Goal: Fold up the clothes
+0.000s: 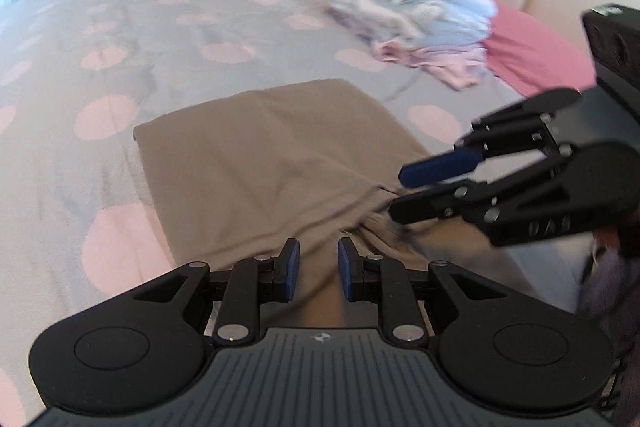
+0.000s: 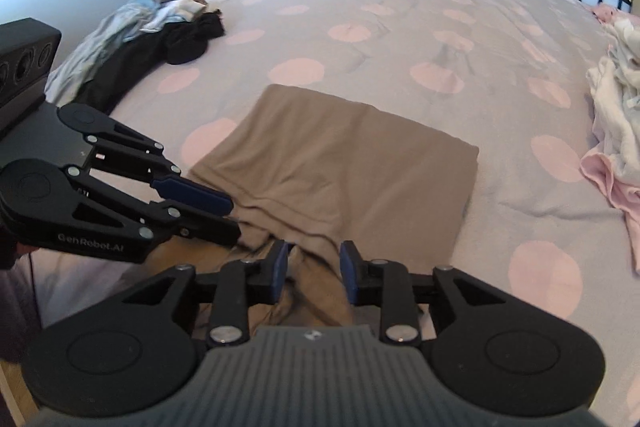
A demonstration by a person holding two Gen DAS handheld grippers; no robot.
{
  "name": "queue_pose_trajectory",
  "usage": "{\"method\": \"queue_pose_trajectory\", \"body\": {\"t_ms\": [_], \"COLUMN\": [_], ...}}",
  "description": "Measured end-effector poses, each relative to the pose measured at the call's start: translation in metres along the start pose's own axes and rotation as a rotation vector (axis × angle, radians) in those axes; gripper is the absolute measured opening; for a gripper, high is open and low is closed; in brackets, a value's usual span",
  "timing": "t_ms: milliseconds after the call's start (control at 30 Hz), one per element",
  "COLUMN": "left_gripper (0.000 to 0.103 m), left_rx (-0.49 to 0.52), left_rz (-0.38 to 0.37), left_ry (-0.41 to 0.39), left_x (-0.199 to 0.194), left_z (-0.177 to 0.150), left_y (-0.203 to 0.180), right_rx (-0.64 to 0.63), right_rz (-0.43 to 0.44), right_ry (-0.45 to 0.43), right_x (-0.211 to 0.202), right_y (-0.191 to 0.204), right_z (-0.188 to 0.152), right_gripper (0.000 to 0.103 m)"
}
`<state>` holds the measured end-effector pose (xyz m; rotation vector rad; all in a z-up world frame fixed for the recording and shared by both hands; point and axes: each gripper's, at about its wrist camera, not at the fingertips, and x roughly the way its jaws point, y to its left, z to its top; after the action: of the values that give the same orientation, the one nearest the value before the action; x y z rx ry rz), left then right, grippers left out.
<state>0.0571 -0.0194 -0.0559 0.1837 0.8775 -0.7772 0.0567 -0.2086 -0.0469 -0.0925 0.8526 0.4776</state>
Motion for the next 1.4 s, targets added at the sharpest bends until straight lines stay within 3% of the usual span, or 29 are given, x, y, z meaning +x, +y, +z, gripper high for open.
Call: {"method": "queue_pose_trajectory", "body": {"t_ms": [133, 200, 267, 333, 400, 533, 800, 933, 1167, 1333, 1400], "left_gripper": [0.018, 0.024, 0.030, 0.036, 0.038, 0.039, 0.043, 0.043, 0.043, 0.022, 0.012], "left_rx": [0.102, 0.169, 0.224, 0.262, 0.300, 0.424, 0.673, 0.718, 0.671, 0.592, 0.562], "left_rz": [0.005, 0.010, 0.019, 0.024, 0.036, 0.052, 0.116, 0.130, 0.089, 0.074, 0.074], "left_ry": [-0.014, -0.016, -0.020, -0.017, -0.002, 0.049, 0.129, 0.174, 0.186, 0.189, 0.185], "left_x": [-0.028, -0.042, -0.053, -0.061, -0.067, -0.071, -0.057, -0.047, -0.041, -0.041, -0.042], "left_z": [-0.012, -0.021, -0.032, -0.046, -0.061, -0.094, -0.136, -0.146, -0.142, -0.130, -0.126], "left_y": [-0.026, -0.042, -0.057, -0.071, -0.086, -0.113, -0.141, -0.138, -0.125, -0.115, -0.110], "right_rx": [-0.072, -0.128, -0.182, -0.220, -0.259, -0.335, -0.551, -0.557, -0.569, -0.589, -0.566], "right_rz": [0.012, 0.013, 0.015, 0.016, 0.021, 0.019, -0.070, -0.079, -0.084, -0.080, -0.089], "right_ry": [0.006, 0.011, 0.016, 0.021, 0.032, 0.069, 0.165, 0.195, 0.194, 0.201, 0.194], "right_x": [-0.028, -0.042, -0.053, -0.064, -0.073, -0.086, -0.083, -0.074, -0.064, -0.063, -0.066], "right_y": [0.016, 0.029, 0.042, 0.054, 0.064, 0.086, 0.111, 0.105, 0.096, 0.092, 0.090], "right_z": [-0.015, -0.025, -0.036, -0.049, -0.064, -0.095, -0.148, -0.155, -0.154, -0.150, -0.146], "right_gripper": [0.034, 0.043, 0.044, 0.052, 0.067, 0.069, 0.069, 0.066, 0.046, 0.034, 0.018]}}
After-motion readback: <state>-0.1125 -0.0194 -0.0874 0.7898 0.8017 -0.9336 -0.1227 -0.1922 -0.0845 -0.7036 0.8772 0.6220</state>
